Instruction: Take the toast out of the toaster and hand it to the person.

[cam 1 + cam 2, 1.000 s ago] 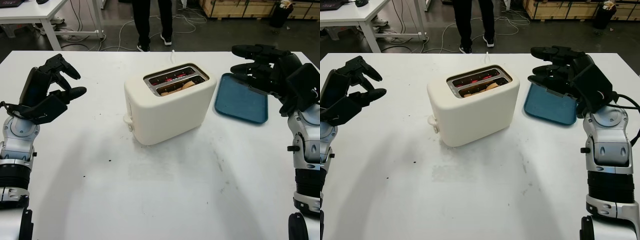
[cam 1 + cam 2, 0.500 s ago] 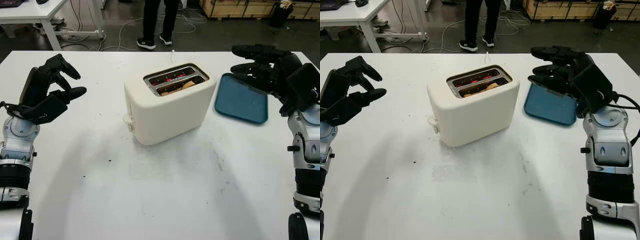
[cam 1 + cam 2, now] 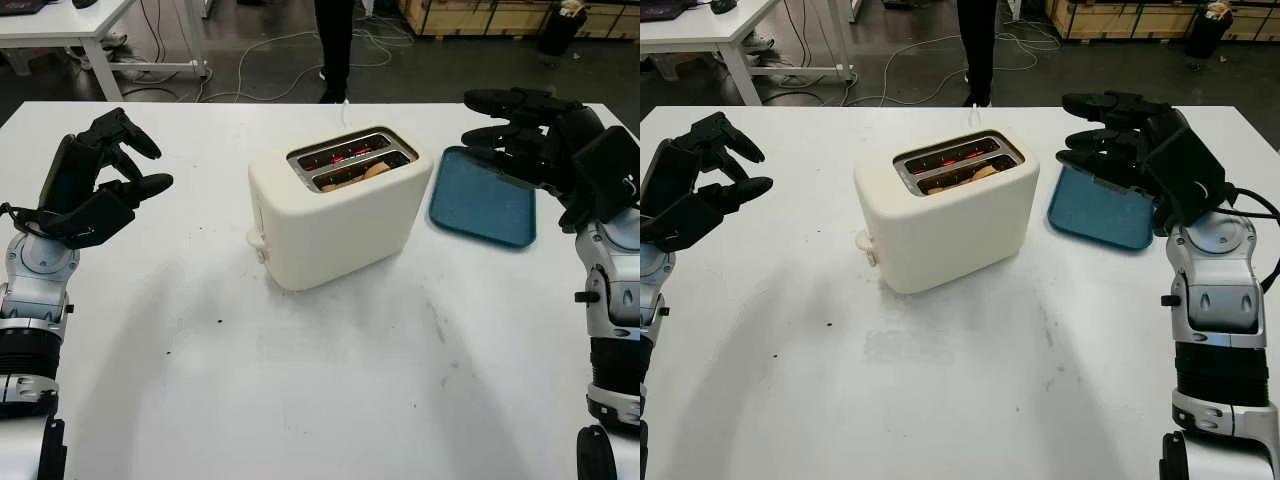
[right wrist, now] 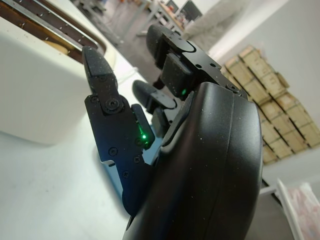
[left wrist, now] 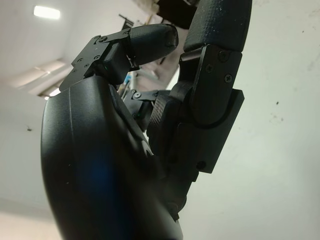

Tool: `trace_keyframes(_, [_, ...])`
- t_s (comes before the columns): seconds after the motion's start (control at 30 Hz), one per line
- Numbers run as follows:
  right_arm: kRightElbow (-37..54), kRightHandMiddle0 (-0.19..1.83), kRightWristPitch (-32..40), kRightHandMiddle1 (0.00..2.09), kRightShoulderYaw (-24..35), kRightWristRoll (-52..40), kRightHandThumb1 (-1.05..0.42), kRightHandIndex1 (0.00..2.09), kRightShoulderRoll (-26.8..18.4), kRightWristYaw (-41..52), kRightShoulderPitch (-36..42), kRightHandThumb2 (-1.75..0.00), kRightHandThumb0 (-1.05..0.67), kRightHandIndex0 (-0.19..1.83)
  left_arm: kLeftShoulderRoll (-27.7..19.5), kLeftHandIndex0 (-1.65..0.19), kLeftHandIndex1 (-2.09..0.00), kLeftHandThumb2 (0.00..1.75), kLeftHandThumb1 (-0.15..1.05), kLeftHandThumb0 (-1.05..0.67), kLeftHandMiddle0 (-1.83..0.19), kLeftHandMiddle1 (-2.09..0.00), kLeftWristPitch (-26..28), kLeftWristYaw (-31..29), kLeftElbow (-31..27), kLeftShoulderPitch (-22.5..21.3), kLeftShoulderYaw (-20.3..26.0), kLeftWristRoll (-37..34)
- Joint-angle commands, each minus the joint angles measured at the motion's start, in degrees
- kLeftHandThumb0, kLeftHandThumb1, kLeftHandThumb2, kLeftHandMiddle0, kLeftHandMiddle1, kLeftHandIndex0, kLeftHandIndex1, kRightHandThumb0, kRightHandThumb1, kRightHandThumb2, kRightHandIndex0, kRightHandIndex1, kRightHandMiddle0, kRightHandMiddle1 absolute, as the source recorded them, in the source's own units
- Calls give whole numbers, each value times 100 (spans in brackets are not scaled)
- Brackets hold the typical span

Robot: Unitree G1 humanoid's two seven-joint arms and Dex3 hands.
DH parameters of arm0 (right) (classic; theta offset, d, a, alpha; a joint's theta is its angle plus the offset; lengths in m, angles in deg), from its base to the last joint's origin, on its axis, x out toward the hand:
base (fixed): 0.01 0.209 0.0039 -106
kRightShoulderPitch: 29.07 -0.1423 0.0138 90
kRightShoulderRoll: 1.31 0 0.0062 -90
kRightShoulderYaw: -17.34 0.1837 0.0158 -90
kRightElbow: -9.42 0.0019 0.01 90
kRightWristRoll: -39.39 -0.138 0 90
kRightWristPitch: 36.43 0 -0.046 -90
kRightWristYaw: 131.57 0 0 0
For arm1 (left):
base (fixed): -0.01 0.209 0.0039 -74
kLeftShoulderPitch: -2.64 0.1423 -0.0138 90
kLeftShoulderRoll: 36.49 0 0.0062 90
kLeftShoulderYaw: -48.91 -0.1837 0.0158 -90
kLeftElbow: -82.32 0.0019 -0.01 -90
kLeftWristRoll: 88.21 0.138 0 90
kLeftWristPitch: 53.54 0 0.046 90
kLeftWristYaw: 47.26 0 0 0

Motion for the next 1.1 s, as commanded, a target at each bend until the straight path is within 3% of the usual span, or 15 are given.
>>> trace_keyframes(0.0, [72, 78, 70, 1, -14, -17, -77, 69, 15, -57, -50, 0, -38, 52, 32, -43, -156, 20, 92, -105, -60, -159, 41, 40, -51, -81, -19, 10])
trace_keyframes(1.07, [94, 79, -6, 1, -39, 13, -78, 72, 17, -63, -10, 0, -34, 52, 40, -43, -157, 19, 92, -105, -62, -161, 67, -7, -92, -39, -21, -20])
